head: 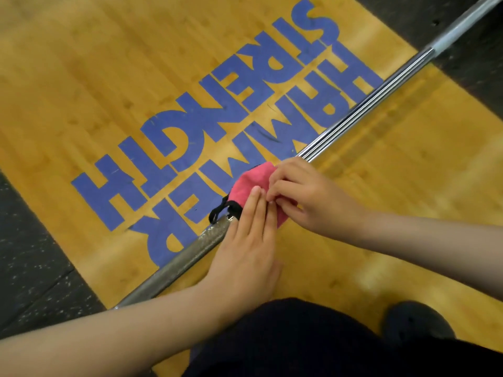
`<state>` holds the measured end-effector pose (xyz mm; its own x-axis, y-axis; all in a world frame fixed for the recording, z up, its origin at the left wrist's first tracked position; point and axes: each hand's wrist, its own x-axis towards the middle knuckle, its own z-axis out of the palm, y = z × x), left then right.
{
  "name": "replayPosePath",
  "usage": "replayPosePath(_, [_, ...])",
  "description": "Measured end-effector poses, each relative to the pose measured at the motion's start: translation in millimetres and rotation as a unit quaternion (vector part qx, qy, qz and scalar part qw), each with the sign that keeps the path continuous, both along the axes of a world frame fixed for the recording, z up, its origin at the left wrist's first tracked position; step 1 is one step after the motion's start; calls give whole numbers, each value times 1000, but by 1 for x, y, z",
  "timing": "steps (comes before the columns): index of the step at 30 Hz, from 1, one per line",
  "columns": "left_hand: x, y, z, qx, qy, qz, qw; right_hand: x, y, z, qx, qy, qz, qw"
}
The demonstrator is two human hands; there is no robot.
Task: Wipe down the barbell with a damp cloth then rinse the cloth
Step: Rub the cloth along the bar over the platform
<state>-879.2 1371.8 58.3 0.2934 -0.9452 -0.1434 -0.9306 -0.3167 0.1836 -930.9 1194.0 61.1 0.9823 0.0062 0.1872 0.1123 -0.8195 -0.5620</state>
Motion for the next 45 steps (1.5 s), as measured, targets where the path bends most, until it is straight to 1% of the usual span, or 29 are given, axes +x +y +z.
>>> replayPosePath(3, [-1, 1, -17, 18, -62, -6, 998, 4, -4, -18, 10, -38, -6, 999])
replayPosePath(5, [0, 3, -22, 19, -88, -5, 996, 7, -5, -27, 12, -66, -1, 998])
replayPosePath(7, [2, 5, -21, 12, -94, -2, 996, 7, -7, -31, 15, -76, 5, 997])
replayPosePath(10, [4, 8, -11, 14, -88, -1, 996, 2, -18, -29, 11, -49, 47, 998])
replayPosePath(12, [8, 9, -4, 5, -94, -6, 996, 0, -29, -28, -26, -30, 66, 997])
replayPosePath(16, [26, 17, 7, -1, -126, -22, 992, 0, -40, -26, -132, -39, 88, 987])
replayPosePath(20, [32, 38, 11, 8, -121, -34, 992, 5, -26, -22, -186, -54, 97, 976])
replayPosePath(22, [33, 42, 9, 22, -118, -49, 992, 9, -13, -31, -214, -50, 112, 969])
replayPosePath(25, [34, 43, 2, 35, -113, -69, 991, 10, -4, -51, -288, -50, 106, 950])
replayPosePath(27, [36, 41, 1, 21, -90, -53, 994, 10, -3, -57, -307, -61, 91, 945])
replayPosePath(28, [37, 39, 1, 4, -66, -28, 997, 11, -1, -59, -309, -70, 80, 945])
replayPosePath(31, [40, 33, 2, -50, 14, 100, 994, 15, 17, -65, -316, -82, 54, 944])
replayPosePath(34, [40, 31, -2, -69, 46, 184, 979, 20, 40, -73, -310, -123, 49, 941])
replayPosePath(36, [39, 33, -4, -62, 43, 201, 977, 22, 39, -76, -306, -152, 58, 938])
replayPosePath(39, [38, 32, -5, -45, -1, 181, 982, 23, 17, -75, -301, -165, 98, 934])
replayPosePath(43, [35, 13, -8, -27, -61, 170, 983, 12, -41, -70, -307, -132, 68, 940])
replayPosePath(45, [35, 4, -9, -12, -64, 153, 986, 4, -80, -67, -333, -103, 40, 936])
